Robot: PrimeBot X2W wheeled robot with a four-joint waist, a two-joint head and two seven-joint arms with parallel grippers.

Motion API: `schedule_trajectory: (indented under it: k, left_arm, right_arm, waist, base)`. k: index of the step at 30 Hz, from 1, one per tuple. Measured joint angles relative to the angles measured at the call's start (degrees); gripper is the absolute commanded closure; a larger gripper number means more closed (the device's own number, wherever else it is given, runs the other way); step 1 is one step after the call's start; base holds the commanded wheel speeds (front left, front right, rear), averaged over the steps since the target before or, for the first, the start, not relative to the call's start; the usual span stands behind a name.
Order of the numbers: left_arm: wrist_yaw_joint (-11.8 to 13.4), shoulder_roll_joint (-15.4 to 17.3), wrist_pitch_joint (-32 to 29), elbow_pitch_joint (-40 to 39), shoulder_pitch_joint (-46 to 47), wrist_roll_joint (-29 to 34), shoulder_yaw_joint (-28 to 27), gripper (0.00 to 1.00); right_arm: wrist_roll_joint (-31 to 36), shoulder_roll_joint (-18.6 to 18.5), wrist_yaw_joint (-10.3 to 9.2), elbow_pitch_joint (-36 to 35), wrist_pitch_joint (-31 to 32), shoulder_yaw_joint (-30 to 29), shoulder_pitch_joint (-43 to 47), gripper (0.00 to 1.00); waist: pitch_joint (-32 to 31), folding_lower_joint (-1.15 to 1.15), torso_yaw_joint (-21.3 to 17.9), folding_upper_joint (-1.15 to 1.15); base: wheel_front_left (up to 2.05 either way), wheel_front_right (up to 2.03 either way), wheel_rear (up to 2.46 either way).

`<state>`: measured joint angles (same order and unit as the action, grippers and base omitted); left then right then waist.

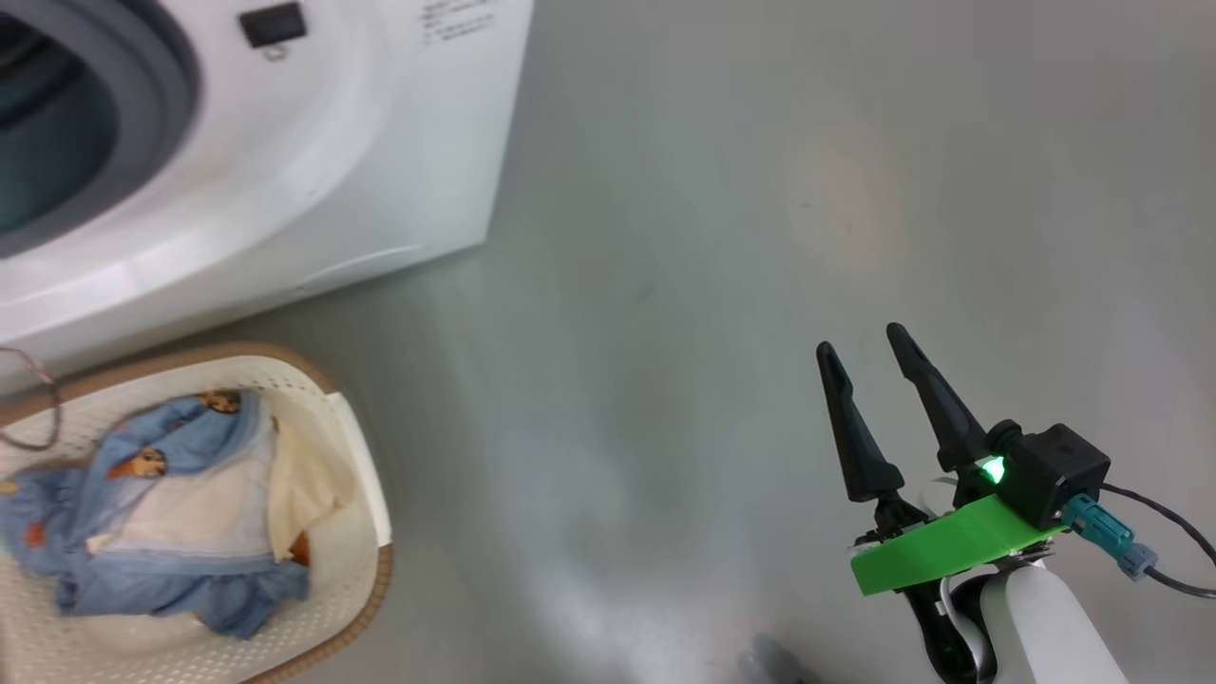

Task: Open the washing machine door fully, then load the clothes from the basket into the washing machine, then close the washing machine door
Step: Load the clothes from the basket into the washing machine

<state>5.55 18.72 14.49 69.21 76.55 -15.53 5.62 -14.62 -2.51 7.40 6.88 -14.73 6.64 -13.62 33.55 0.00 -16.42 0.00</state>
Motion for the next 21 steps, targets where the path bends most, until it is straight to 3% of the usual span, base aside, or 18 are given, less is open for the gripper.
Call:
schedule_trajectory:
  k: [9, 21]
  left_arm:
    - [0.3, -4.3, 0.0, -4.5, -10.1, -0.7, 0.2, 0.00]
    - [-1.4, -10.7, 0.0, -10.3, -25.4, -0.7, 1.1, 0.00]
  right_arm:
    - [0.6, 0.0, 0.00, 1.7, 0.0, -1.8, 0.2, 0.00]
    - [2.0, -0.2, 0.00, 3.0, 0.0, -4.5, 4.5, 0.00]
  waist:
    - [-5.7, 0.00, 3.5, 0.00]
    - [-15.2, 0.00, 7.3, 0.00]
  base:
    - [0.00, 0.00, 0.00]
    - [0.00, 0.00, 0.00]
